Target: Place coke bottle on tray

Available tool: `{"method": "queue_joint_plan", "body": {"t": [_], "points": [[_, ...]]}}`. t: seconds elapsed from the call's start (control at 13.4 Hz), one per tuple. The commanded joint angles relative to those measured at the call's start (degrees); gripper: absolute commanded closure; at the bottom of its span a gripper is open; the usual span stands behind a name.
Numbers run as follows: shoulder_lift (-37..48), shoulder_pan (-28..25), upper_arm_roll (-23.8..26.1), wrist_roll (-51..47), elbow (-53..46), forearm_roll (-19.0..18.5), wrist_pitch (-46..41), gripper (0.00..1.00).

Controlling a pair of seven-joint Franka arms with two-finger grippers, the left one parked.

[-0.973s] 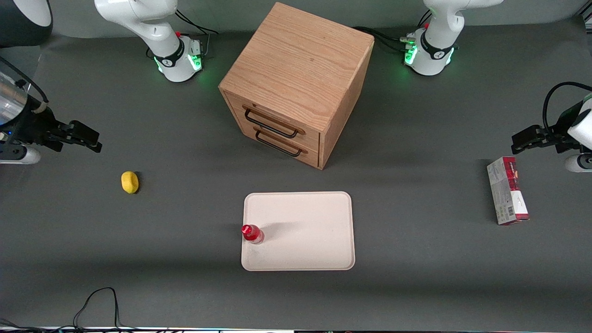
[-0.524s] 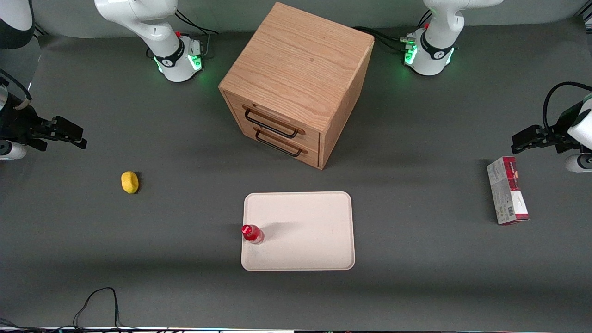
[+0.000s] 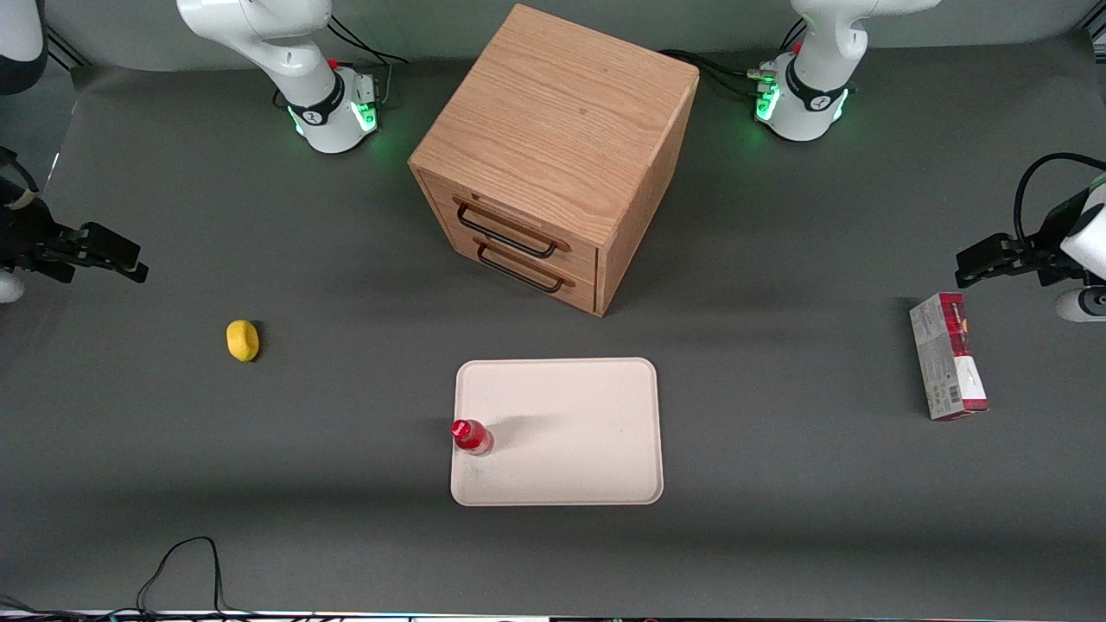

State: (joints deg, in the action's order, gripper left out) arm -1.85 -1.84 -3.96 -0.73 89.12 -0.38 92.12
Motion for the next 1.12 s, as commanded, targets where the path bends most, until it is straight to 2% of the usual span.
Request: {"method": "queue_joint_plan", "body": {"t": [0.0, 1.05], "points": [[-0.6, 1.1, 1.1, -1.3, -1.3, 0.3, -0.2, 0.00], [-0.3, -0.1, 0.4, -0.4, -1.1, 0.1, -1.3, 0.00]]}}
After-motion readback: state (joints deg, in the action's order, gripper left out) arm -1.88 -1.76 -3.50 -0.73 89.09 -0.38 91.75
